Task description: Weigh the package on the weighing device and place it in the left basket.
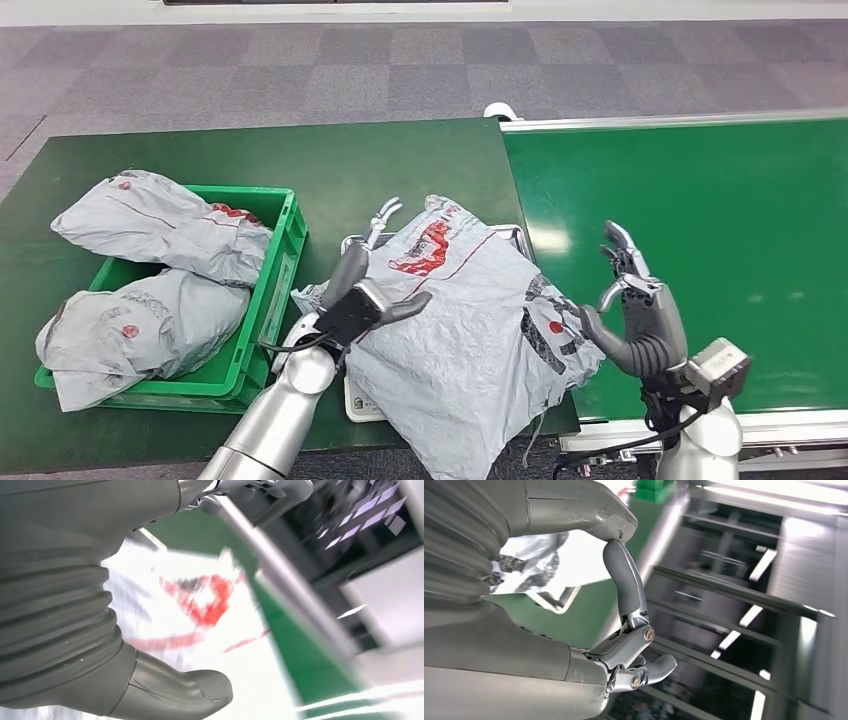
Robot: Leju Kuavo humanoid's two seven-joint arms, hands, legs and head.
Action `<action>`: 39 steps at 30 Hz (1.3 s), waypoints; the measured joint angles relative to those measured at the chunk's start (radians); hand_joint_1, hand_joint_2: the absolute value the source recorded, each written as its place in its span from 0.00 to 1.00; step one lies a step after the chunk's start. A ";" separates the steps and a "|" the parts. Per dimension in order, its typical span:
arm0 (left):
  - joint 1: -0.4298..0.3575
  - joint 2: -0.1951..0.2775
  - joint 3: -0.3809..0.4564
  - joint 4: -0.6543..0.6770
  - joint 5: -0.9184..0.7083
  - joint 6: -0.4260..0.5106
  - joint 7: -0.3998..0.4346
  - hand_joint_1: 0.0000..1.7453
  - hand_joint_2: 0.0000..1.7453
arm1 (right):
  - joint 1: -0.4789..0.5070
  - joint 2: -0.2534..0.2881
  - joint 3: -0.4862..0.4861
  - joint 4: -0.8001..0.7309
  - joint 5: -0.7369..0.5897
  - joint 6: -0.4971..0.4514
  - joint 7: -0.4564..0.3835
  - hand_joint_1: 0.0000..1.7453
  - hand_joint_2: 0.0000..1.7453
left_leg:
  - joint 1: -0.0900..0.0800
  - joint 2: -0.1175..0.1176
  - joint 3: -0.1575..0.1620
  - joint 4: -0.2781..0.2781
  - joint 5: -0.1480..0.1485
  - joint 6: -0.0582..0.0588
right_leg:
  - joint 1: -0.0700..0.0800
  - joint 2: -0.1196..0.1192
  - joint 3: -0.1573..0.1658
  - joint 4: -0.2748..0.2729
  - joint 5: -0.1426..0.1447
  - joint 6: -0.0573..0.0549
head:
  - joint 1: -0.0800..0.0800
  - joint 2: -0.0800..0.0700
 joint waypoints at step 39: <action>-0.055 -0.001 -0.148 0.213 -0.192 -0.036 0.037 0.50 1.00 | 0.055 -0.045 0.042 -0.042 -0.009 0.000 0.012 0.00 1.00 | 0.000 0.001 0.000 0.000 0.000 0.000 | 0.000 0.000 0.000 0.000 0.000 0.000 | 0.000 0.000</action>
